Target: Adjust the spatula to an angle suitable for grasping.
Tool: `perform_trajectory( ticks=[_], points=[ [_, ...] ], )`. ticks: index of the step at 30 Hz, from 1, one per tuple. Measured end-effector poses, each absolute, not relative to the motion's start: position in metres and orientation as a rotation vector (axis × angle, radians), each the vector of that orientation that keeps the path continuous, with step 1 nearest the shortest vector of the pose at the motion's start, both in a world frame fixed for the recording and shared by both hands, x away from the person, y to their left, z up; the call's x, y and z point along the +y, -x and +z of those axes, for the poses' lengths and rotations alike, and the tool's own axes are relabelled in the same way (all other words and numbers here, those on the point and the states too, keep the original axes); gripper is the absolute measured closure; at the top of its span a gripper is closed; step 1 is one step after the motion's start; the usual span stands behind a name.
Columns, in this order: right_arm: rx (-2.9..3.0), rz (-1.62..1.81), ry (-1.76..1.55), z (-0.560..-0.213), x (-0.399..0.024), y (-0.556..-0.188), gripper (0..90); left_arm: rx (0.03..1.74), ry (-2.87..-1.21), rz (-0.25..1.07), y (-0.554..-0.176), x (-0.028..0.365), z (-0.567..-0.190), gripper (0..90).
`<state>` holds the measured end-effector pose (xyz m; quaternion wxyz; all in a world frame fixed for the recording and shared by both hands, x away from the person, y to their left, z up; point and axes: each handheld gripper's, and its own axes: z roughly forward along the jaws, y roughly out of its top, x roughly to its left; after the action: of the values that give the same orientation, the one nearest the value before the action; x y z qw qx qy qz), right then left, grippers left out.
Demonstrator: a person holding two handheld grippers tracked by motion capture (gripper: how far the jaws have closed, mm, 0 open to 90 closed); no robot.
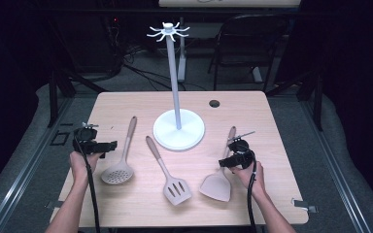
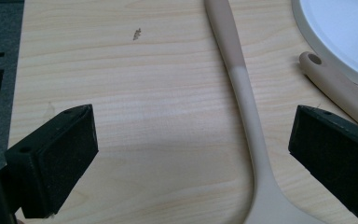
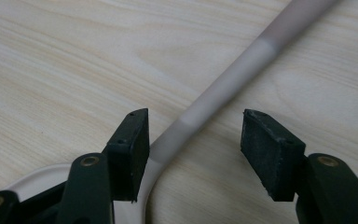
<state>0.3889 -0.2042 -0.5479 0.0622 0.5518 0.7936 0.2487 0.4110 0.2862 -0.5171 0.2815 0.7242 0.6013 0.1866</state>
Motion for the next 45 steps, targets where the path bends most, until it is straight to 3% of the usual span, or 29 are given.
perform_trajectory(
  ticks=[5, 45],
  points=[
    [2.439, 0.737, -1.659, -0.552, -0.200, -0.389, 49.0, 1.599, -1.951, 0.503, -0.412, 0.283, -0.517, 1.4],
    [2.563, 0.665, -1.636, -0.547, -0.212, -0.395, 64.9, 1.568, -1.949, 0.512, -0.410, 0.285, -0.514, 1.8]
  ],
)
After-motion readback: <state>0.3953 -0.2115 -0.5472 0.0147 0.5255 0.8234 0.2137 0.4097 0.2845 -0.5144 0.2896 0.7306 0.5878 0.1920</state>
